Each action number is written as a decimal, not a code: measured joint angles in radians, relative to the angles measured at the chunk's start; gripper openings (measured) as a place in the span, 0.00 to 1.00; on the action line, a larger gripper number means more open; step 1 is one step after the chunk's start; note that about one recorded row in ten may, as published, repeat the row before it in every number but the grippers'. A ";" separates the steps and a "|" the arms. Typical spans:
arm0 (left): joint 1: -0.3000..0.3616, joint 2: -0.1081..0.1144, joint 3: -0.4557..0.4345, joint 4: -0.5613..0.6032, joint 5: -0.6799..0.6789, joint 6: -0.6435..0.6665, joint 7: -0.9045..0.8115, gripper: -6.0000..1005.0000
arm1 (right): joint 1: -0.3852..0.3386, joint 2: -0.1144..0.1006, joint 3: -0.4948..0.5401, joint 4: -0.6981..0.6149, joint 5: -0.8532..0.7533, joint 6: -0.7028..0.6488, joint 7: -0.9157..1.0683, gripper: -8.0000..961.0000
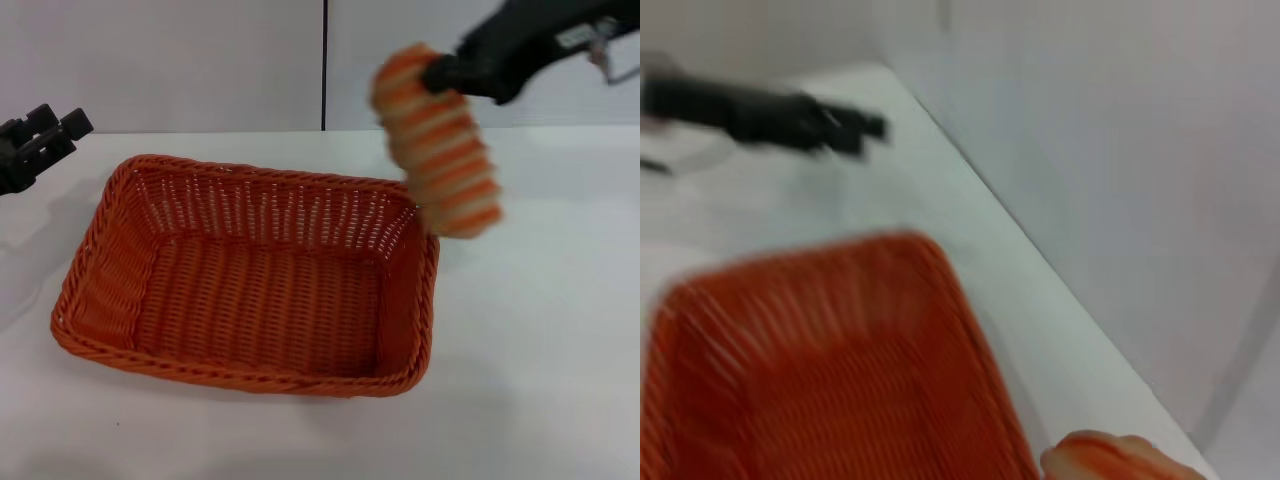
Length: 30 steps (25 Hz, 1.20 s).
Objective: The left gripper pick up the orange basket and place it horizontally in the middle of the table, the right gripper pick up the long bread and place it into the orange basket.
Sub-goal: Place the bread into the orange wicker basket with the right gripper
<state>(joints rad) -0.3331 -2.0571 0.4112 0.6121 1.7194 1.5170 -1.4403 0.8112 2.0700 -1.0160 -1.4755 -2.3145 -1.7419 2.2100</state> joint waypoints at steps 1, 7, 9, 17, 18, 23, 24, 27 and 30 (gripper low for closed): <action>0.000 0.000 0.000 0.000 0.000 0.001 0.000 0.69 | 0.007 0.001 -0.012 0.020 0.031 0.023 -0.010 0.01; 0.005 0.000 -0.002 -0.001 -0.002 0.003 0.000 0.69 | 0.055 0.000 -0.056 0.184 0.207 0.123 -0.085 0.01; 0.008 0.000 -0.003 -0.001 -0.002 0.003 0.000 0.69 | 0.076 0.001 -0.063 0.258 0.251 0.133 -0.106 0.01; 0.010 0.000 -0.003 -0.002 -0.006 -0.003 0.000 0.69 | 0.098 0.004 -0.205 0.434 0.326 0.213 -0.152 0.01; 0.010 0.000 -0.003 -0.002 -0.006 -0.003 0.000 0.69 | 0.098 0.004 -0.221 0.451 0.336 0.224 -0.158 0.01; 0.005 -0.001 -0.003 -0.003 -0.006 -0.007 0.023 0.69 | 0.096 0.005 -0.255 0.537 0.419 0.254 -0.233 0.01; 0.005 -0.001 -0.003 -0.003 -0.006 -0.007 0.023 0.69 | 0.093 0.005 -0.254 0.546 0.430 0.257 -0.242 0.01; 0.004 -0.001 -0.003 -0.010 -0.006 -0.009 0.027 0.69 | 0.089 0.005 -0.249 0.553 0.440 0.264 -0.263 0.07; 0.003 -0.001 -0.003 -0.020 -0.006 -0.010 0.035 0.69 | 0.087 0.005 -0.247 0.548 0.438 0.267 -0.271 0.14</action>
<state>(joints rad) -0.3304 -2.0583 0.4080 0.5921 1.7139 1.5069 -1.4055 0.8979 2.0753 -1.2633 -0.9271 -1.8761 -1.4746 1.9393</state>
